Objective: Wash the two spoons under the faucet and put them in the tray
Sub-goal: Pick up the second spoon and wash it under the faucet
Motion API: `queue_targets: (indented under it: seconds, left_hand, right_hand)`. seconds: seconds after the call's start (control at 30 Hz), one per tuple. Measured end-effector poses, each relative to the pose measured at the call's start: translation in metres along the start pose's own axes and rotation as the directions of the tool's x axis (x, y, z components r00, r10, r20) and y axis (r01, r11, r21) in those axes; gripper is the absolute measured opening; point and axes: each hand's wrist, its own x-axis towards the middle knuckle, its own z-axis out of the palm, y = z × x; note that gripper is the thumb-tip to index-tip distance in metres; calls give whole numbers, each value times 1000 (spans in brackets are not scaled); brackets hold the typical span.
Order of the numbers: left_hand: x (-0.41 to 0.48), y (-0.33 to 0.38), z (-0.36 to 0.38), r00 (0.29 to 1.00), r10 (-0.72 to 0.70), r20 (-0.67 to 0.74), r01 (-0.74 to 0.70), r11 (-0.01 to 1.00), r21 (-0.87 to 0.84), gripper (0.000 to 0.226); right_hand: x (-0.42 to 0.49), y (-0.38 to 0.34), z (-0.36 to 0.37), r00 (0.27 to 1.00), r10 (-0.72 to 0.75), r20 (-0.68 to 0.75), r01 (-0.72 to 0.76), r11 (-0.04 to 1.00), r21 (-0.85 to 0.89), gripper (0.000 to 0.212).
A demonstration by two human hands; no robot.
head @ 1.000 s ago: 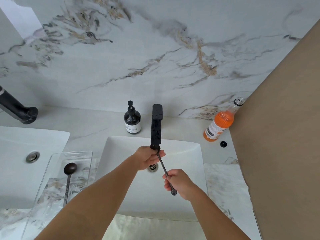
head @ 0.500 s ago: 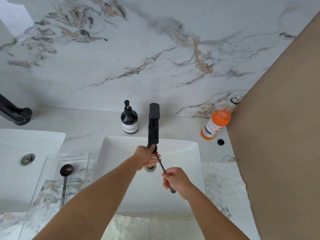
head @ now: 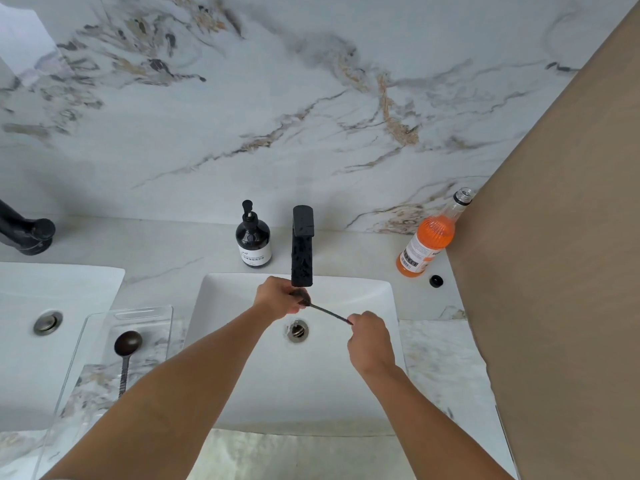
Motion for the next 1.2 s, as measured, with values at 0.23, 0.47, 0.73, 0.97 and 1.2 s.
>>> queue_targets:
  seconds: [0.23, 0.47, 0.73, 0.97, 1.2]
  left_hand:
    - [-8, 4, 11, 936, -268, 227, 350, 665, -660, 15]
    - [-6, 7, 17, 915, -290, 281, 404, 643, -650, 9]
    - [-6, 5, 16, 963, -212, 168, 270, 752, -601, 12]
    - [-10, 4, 11, 985, -161, 61, 156, 690, -706, 24]
    - [-20, -7, 16, 898, -250, 362, 435, 389, -812, 19]
  right_hand:
    - [-2, -8, 6, 963, 131, 237, -246, 787, 566, 22]
    - [-5, -8, -3, 875, 69, 480, -417, 612, 672, 20]
    - [27, 7, -59, 876, 38, 481, -224, 914, 338, 27]
    - [22, -3, -53, 797, 31, 603, -399, 777, 487, 28]
    - [-12, 1, -6, 637, -124, 761, -741, 175, 649, 27]
